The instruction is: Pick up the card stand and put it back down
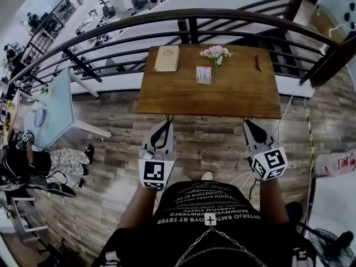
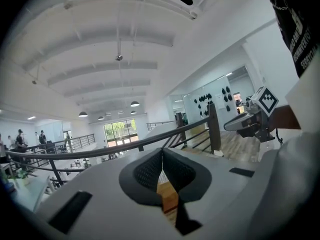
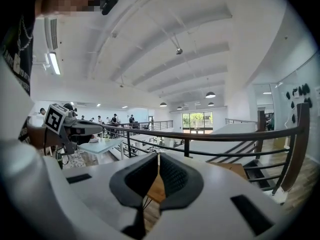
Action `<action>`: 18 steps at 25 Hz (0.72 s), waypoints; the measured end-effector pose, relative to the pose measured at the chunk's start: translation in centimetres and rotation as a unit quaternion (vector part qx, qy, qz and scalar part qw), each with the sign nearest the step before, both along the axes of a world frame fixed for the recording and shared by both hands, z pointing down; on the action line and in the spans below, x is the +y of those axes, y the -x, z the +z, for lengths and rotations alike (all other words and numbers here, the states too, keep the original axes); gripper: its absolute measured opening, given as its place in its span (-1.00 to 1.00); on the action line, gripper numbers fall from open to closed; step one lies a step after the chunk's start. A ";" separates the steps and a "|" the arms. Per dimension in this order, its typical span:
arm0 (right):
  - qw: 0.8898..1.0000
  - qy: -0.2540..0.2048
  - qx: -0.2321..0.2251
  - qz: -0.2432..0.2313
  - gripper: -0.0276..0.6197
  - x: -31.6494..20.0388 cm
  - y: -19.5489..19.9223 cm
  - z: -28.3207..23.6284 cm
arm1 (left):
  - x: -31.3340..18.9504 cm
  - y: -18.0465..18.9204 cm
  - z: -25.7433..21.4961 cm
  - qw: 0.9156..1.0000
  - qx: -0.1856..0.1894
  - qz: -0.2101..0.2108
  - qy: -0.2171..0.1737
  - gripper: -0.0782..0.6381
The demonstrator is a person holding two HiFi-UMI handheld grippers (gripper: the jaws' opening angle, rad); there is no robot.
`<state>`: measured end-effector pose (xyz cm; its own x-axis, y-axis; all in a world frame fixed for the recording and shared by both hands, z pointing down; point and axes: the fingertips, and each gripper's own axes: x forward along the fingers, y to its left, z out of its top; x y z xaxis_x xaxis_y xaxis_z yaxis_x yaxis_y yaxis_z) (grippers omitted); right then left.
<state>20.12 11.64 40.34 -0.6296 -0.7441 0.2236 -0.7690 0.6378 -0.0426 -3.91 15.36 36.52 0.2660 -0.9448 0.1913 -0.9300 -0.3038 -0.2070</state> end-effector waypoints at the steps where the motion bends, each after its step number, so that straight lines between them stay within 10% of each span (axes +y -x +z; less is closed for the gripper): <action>1: 1.000 0.005 0.000 -0.003 -0.86 0.2 0.0 0.3 | 0.2 0.0 0.0 1.000 -0.001 0.000 0.001 -0.70; 18: 1.000 0.028 0.003 0.005 -0.86 1.1 -1.2 2.8 | -0.8 -1.4 1.7 1.000 0.001 -0.001 -0.002 -0.70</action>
